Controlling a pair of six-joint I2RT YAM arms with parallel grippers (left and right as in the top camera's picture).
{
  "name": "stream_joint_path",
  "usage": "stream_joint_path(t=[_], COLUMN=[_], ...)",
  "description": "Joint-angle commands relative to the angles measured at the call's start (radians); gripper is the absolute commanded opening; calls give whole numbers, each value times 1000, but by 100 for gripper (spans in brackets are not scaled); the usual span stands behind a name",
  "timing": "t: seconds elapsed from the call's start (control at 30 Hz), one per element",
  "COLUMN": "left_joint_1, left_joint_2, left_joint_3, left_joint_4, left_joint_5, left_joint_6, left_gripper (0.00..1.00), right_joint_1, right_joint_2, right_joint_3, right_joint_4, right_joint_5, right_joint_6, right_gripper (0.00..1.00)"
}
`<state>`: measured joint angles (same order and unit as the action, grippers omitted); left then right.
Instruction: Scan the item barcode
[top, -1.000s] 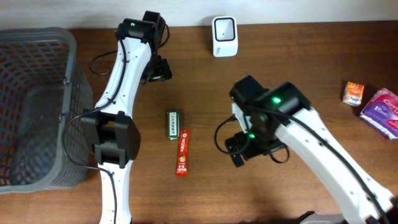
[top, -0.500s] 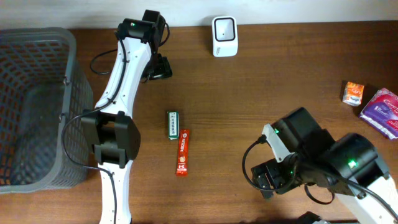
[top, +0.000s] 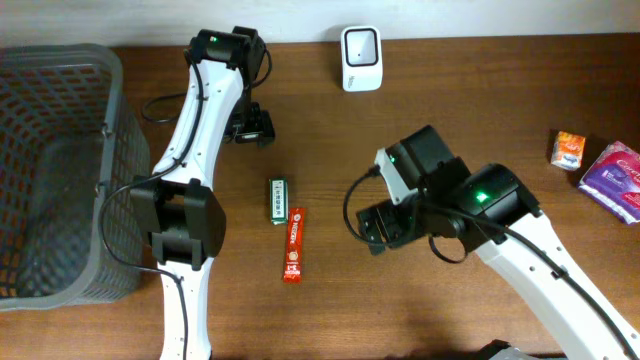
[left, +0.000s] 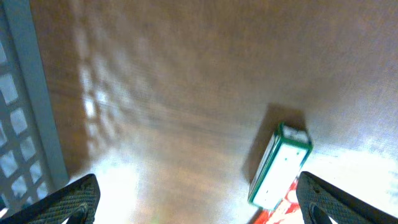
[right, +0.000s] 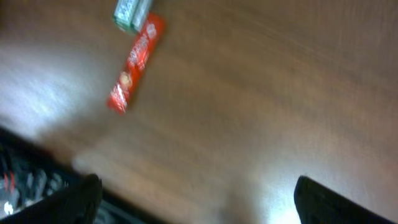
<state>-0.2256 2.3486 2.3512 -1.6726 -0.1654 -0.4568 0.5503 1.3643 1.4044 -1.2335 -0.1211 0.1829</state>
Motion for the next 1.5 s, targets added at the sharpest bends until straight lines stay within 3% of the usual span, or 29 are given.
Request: stream_joint_path(t=[0.0, 0.13, 0.17, 0.2, 0.3, 0.37, 0.47, 0.53, 0.6, 0.7, 0.73, 0.8, 0.83, 0.87, 1.03, 1.13, 1.17, 1.23, 1.3, 1.47], left_joint_1=[6, 5, 5, 3, 2, 0, -2, -3, -19, -63, -76, -86, -86, -86, -86, -86, -86, -86, -98, -219], left_joint_2=[-39, -153, -156, -156, -156, -156, -156, -156, -156, -156, -156, -156, -156, -156, -156, -156, -156, -156, -156, -156], left_joint_3=[-1, -1, -11, -59, -266, -369, -504, -608, -713, -766, -766, -766, -766, -765, -759, -758, -752, -734, -735, -735], left_joint_4=[-16, -16, -16, -16, 53, 129, 269, 393, 506, 585, 597, 617, 619, 626, 718, 726, 720, 706, 686, 705], left_joint_5=[32, 53, 138, 202, 204, 208, 277, 363, 442, 450, 450, 451, 460, 487, 687, 713, 724, 727, 712, 463], left_joint_6=[70, 70, 89, 115, 114, 110, 110, 110, 111, 111, 111, 111, 111, 111, 115, 145, 169, 155, 116, -46], left_gripper=[99, 100, 98, 97, 96, 86, 56, 46, 46, 65, 65, 63, 56, 54, 53, 50, 45, 47, 48, 43], right_joint_1=[-44, -235, -261, -269, -271, -271, -271, -271, -271, -271, -271, -271, -271, -271, -270, -270, -270, -270, -270, -270], right_joint_2=[-6, -6, -4, -2, 2, 3, 4, 4, 4, 4, 4, 4, 6, 9, 76, 148, 180, 242, 277, 275], right_joint_3=[37, 49, 49, 49, 48, 48, 48, 48, 48, 48, 48, 47, 47, 47, 47, 47, 47, 47, 47, 47], right_joint_4=[42, -1, 1, 5, 34, 54, 61, 63, 64, 64, 64, 64, 64, 64, 64, 84, 92, 90, 86, 63], right_joint_5=[-2, -2, -2, -2, -1, -1, -1, -2, -2, -2, -2, -2, -2, -2, -2, -43, -74, -97, -108, -107], right_joint_6=[75, 80, 80, 80, 80, 80, 80, 80, 80, 80, 80, 80, 80, 80, 80, 80, 81, 81, 81, 80], right_gripper=[99, 99, 99, 99, 99, 99, 99, 99, 99, 99, 99, 99, 99, 99, 99, 99, 99, 99, 99, 99])
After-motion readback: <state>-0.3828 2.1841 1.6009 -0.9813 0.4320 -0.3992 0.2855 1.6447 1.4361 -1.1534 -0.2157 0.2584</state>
